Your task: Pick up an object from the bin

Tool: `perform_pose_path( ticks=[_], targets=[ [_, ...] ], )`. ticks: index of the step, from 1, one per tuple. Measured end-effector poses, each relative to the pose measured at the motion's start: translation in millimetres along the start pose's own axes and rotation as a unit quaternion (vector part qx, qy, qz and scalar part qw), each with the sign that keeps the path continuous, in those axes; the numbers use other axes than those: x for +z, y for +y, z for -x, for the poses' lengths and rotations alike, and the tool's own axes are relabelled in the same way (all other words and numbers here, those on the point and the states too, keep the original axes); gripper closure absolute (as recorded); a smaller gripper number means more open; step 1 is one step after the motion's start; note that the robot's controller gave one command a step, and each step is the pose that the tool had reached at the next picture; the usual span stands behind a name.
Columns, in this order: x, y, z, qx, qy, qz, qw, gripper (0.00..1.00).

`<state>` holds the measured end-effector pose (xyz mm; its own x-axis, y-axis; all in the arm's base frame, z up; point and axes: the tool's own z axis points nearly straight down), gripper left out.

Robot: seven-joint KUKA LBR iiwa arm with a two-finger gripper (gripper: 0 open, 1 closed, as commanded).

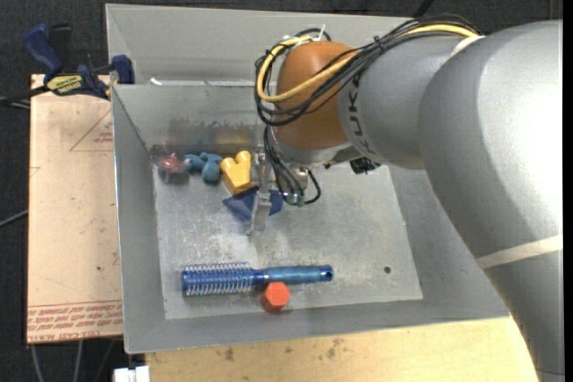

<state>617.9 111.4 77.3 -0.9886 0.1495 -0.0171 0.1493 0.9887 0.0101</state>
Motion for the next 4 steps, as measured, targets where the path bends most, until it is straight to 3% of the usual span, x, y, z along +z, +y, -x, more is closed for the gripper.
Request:
perform_pose_path(
  ticks=[1,3,4],
  targets=[
    [1.1,-0.7,-0.5,0.001,0.0009,0.0,1.0,1.0],
    [-102.5,1.4,4.4,0.0,0.005,-0.003,1.0,1.0],
    [-110.1,1.7,5.2,0.0,0.0068,-0.004,1.0,1.0]
  ],
)
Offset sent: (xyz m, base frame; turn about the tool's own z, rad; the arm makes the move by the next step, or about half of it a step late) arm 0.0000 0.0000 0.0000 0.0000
